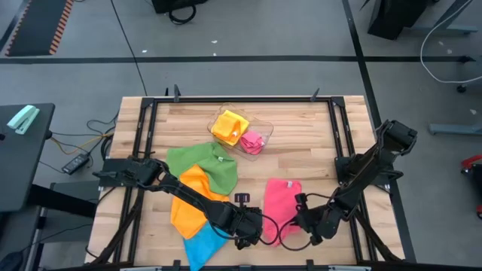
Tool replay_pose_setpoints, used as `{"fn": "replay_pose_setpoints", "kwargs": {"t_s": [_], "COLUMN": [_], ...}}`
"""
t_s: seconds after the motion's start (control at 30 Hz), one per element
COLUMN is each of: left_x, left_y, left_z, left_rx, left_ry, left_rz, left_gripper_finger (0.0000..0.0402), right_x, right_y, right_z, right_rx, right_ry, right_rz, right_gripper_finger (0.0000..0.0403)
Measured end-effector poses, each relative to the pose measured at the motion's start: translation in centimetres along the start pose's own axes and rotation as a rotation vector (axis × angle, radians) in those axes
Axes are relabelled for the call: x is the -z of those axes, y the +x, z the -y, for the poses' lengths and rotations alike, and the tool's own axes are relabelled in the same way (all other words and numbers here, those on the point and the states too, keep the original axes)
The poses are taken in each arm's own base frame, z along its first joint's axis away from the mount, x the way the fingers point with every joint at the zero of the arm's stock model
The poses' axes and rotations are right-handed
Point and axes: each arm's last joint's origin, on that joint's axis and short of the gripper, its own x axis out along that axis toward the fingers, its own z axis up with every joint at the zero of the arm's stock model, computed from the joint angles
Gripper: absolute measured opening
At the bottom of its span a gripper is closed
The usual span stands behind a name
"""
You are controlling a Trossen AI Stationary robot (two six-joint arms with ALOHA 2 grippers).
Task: Fold microfiber towels
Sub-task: Fold the pink microfiber cloth
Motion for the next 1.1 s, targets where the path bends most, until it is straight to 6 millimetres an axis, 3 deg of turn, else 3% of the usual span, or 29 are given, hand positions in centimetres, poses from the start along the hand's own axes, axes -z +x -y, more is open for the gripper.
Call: {"fn": "replay_pose_setpoints", "kwargs": {"t_s": [0.6, 0.83, 1.1], "left_x": [0.0, 0.0, -0.2], "left_y": [0.0, 0.0, 0.0], "left_z": [0.0, 0.0, 0.1], "left_rx": [0.0, 0.001, 0.008], "left_ry": [-0.001, -0.001, -0.007], "left_rz": [0.001, 0.002, 0.019], "left_gripper_finger": [0.0059, 0.0058, 0.0062], "right_x": [0.6, 2.0, 2.2], "right_y": [0.2, 1.2, 1.3], "right_z": [1.8, 2.8, 2.8], "right_rx": [0.141, 0.194, 0.186], "right_ry": [0.133, 0.153, 0.194], "right_rz": [-0.072, -0.127, -0.14], "right_gripper_finger": [0.001, 0.001, 0.0012]}}
